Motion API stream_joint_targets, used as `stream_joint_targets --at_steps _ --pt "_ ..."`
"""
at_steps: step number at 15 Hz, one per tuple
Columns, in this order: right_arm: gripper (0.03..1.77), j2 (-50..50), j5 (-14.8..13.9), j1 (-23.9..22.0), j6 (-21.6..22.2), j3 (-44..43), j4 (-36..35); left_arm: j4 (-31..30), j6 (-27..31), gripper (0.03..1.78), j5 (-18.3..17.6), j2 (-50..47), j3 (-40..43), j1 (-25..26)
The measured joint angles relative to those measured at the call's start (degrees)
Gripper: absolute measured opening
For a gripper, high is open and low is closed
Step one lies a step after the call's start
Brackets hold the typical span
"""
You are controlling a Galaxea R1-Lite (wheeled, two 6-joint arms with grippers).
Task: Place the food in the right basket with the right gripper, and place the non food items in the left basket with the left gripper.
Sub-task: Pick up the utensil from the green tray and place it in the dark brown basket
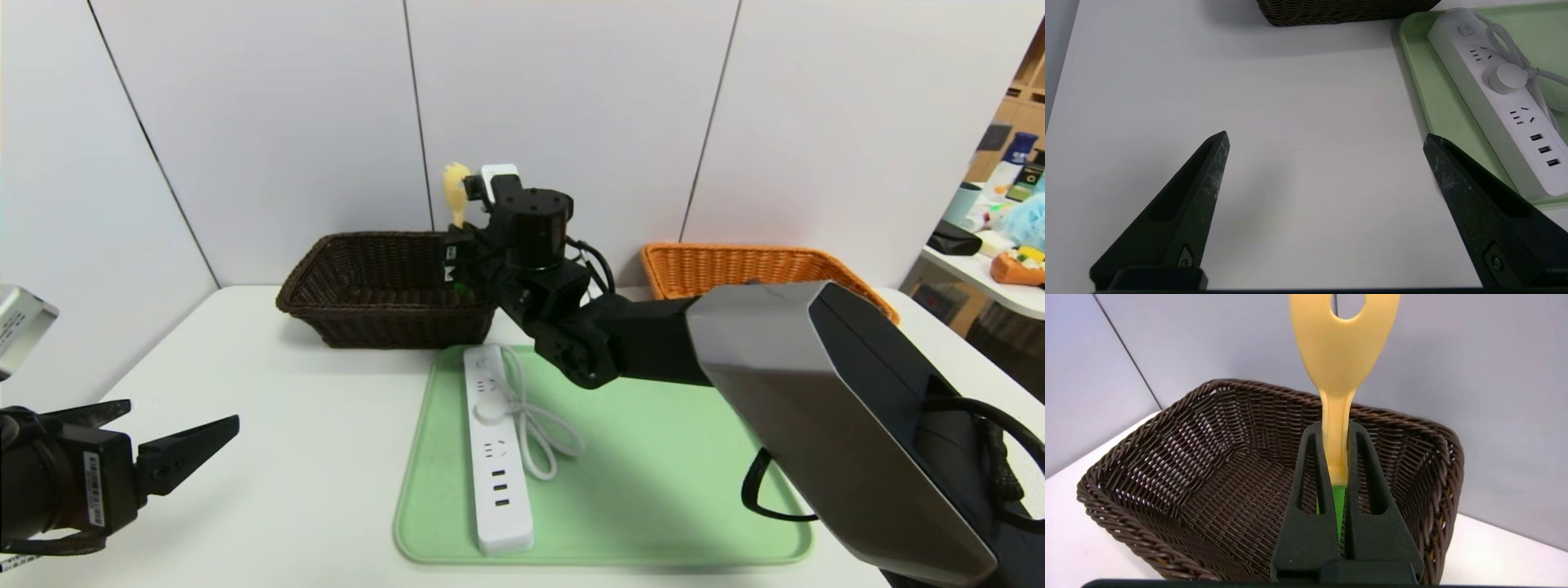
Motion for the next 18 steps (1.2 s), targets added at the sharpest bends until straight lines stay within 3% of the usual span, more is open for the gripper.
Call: stream_joint_targets --at_steps 10,14,18 --pt "0.11 3.1 0.1 -0.1 -1.2 0.1 0.2 -0.3 0.1 1.69 0.0 0.6 -0.3 0.0" --pt "0.75 3.7 0.0 -0.2 -0.9 0.0 0.0 -0.3 0.1 1.69 -0.1 0.7 -0.2 0.0" --pt "1.13 3.7 -0.2 -0.2 -1.0 0.0 0.0 -0.3 0.1 1.69 -0.1 0.7 -0.1 0.0"
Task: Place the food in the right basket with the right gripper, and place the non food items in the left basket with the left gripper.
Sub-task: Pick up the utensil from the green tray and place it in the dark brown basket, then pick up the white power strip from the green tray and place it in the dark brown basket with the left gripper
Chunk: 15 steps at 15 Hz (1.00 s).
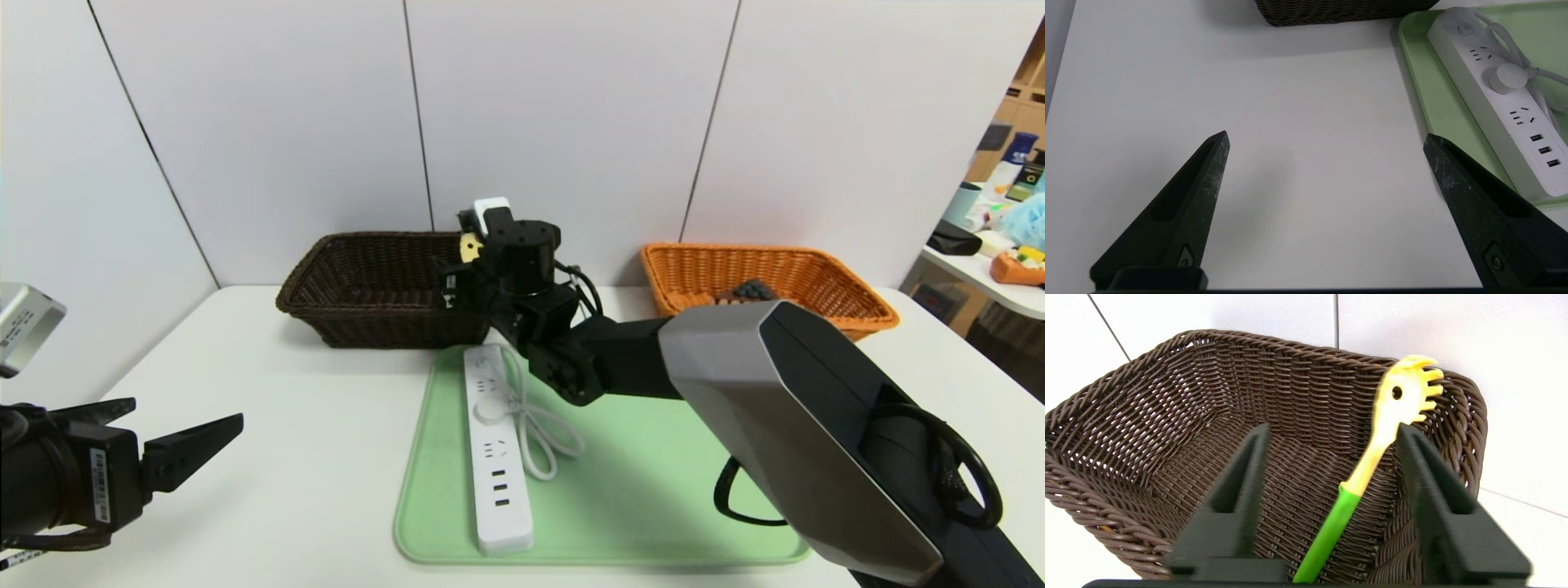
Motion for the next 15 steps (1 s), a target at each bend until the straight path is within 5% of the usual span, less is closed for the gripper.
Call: stream_joint_targets --at_steps 10,15 --pt "1.55 -11.6 -5.3 1.5 -5.0 0.2 5.9 -0.3 0.0 1.69 -0.4 0.0 -0.7 0.0" --pt "1.63 -25.0 -5.0 -1.5 -7.2 0.4 24.6 -0.3 0.2 1.69 -0.7 0.5 -2.4 -0.2"
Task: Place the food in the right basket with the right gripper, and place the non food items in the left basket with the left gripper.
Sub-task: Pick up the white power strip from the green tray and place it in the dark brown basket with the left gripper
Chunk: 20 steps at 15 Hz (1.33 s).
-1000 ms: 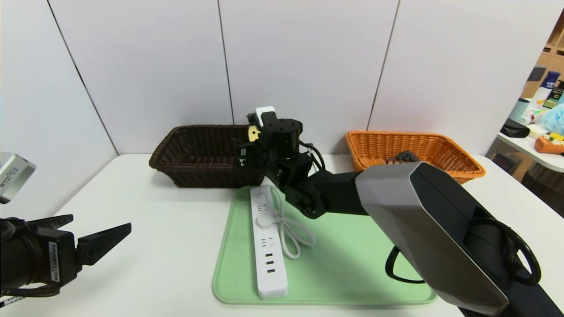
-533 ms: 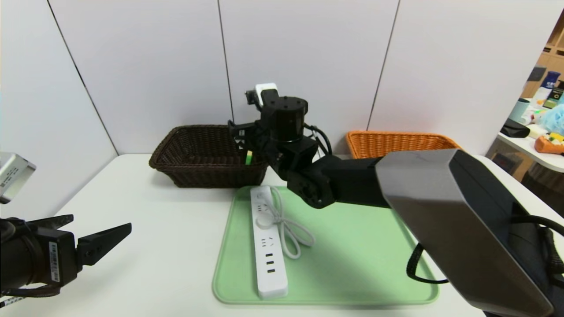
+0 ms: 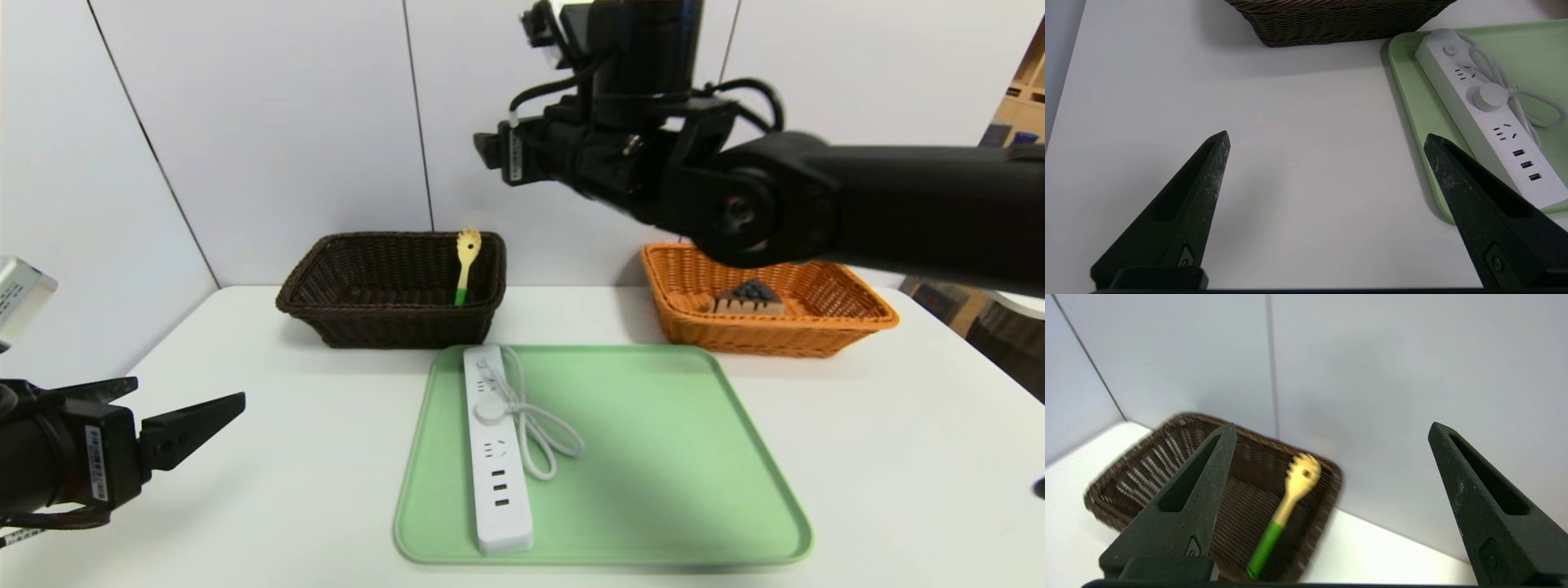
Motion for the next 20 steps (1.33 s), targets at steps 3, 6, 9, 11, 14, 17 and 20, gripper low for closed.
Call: stream_joint_targets --at_steps 3,6,9,11,14,17,20 --pt "1.65 -8.7 0.1 -3.9 0.5 0.4 18.6 -0.1 0.2 1.69 -0.3 0.7 -0.2 -0.5" --pt "1.67 -17.3 1.5 -10.7 3.3 2.0 39.5 -0.1 0.1 1.69 -2.1 1.2 -0.7 -0.8" --pt "1.68 -23.5 3.8 -19.9 5.4 3.3 55.5 -0.1 0.1 1.69 -3.8 2.2 -2.7 -0.8" --pt "1.69 -26.8 4.4 -24.6 5.6 7.0 60.4 -0.2 0.2 1.69 -4.0 3.0 -4.1 -0.9" --pt "1.69 -31.4 4.6 -28.6 5.3 13.3 61.2 -0.1 0.2 1.69 -4.0 4.9 -6.0 -1.8" --pt "1.69 -35.5 4.5 -31.4 4.4 21.7 61.5 0.1 -0.1 1.69 -3.3 7.4 -7.3 -4.3" --pt "1.69 -39.1 4.3 -33.7 4.1 28.9 61.6 -0.1 -0.2 1.69 -3.2 9.6 -8.1 -4.8"
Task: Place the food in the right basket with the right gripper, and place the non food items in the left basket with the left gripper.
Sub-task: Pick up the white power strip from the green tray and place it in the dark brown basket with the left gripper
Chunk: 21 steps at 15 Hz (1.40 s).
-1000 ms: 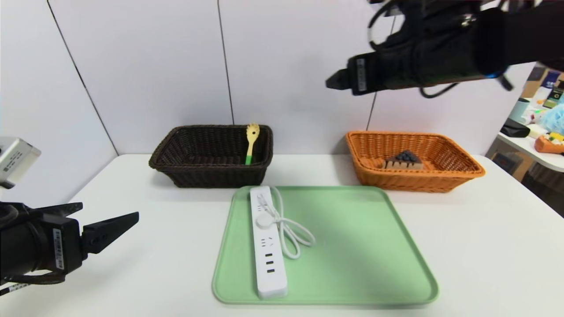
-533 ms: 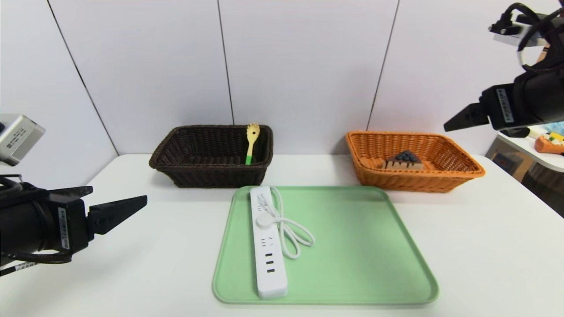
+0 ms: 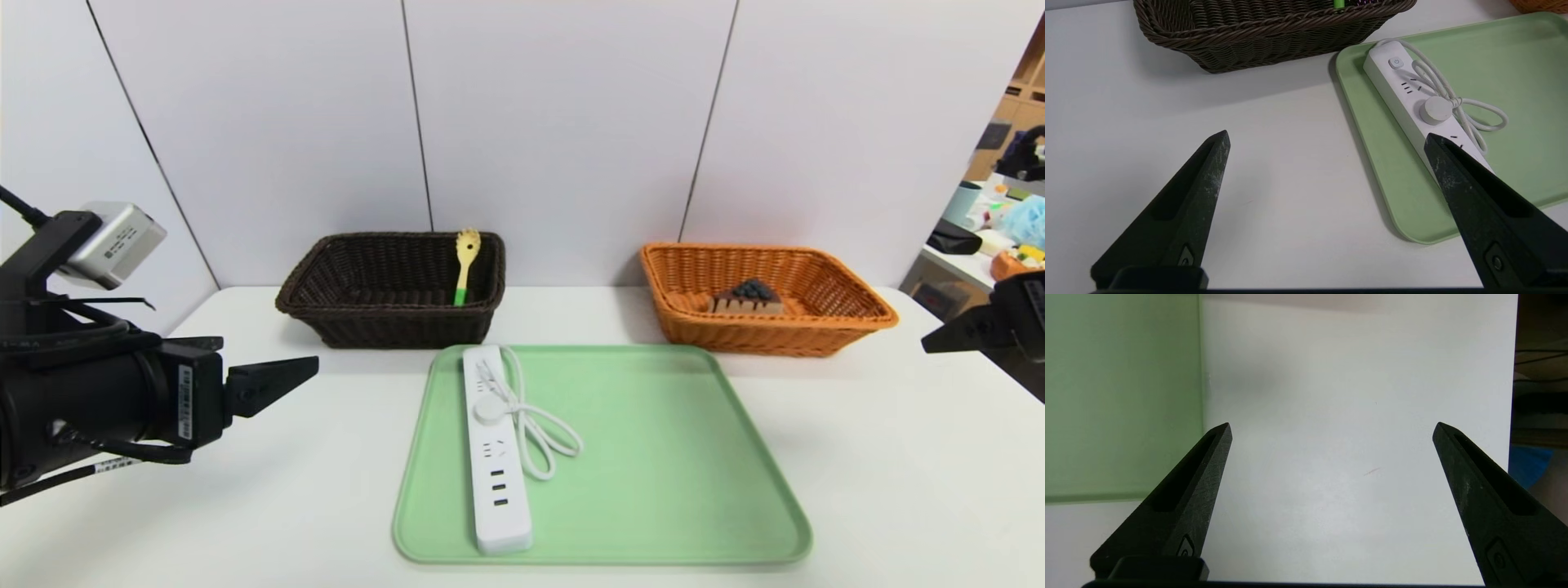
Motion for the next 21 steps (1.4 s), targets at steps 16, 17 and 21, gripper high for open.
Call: stream_joint_targets --at_steps 16,17,21 --pt "1.69 -5.2 10.2 -2.8 0.4 11.3 -3.1 5.3 -4.6 1.69 4.7 8.9 -6.6 -9.7" --pt "1.69 -5.2 10.2 -2.7 0.4 11.5 -4.2 5.5 -5.3 1.69 4.9 9.6 -6.8 -10.5" --pt "1.70 -5.2 9.7 -2.6 0.3 12.8 -4.6 9.7 -8.0 1.69 9.3 14.5 -13.6 -14.2"
